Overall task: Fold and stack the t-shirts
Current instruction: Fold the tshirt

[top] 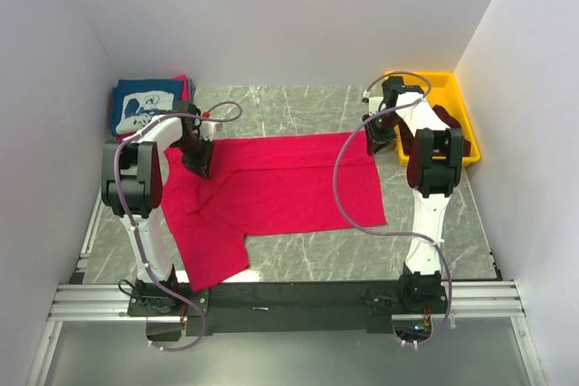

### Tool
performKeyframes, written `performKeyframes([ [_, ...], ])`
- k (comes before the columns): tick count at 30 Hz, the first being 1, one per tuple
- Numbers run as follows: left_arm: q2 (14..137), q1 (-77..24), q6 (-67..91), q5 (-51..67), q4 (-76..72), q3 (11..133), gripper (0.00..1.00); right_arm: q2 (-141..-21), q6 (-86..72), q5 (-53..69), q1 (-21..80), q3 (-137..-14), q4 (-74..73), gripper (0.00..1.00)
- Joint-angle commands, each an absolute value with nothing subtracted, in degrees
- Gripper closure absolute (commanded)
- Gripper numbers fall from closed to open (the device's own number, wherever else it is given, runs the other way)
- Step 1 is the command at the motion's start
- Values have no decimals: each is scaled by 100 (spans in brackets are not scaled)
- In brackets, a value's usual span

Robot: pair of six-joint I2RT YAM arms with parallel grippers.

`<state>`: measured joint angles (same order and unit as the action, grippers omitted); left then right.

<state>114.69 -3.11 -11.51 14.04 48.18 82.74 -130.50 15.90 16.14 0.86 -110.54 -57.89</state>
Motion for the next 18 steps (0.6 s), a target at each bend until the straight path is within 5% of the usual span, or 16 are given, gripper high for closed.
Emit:
performKeyframes([
  [1, 11101, -395, -1187, 1600, 4957, 8306, 75, -12753, 1617, 1600, 62, -11065, -5792, 68],
  [10, 10978, -598, -1143, 1433, 4975, 8288, 74, -12718, 1608, 1617, 62, -11013, -5783, 68],
  [15, 10916, -720, -1151, 1459, 5010, 8262, 99, -12718, 1600, 1608, 70, -11013, -5774, 68],
  [18, 10872, -843, -1169, 1573, 5036, 8192, 99, -12726, 1600, 1617, 70, -11021, -5783, 68],
])
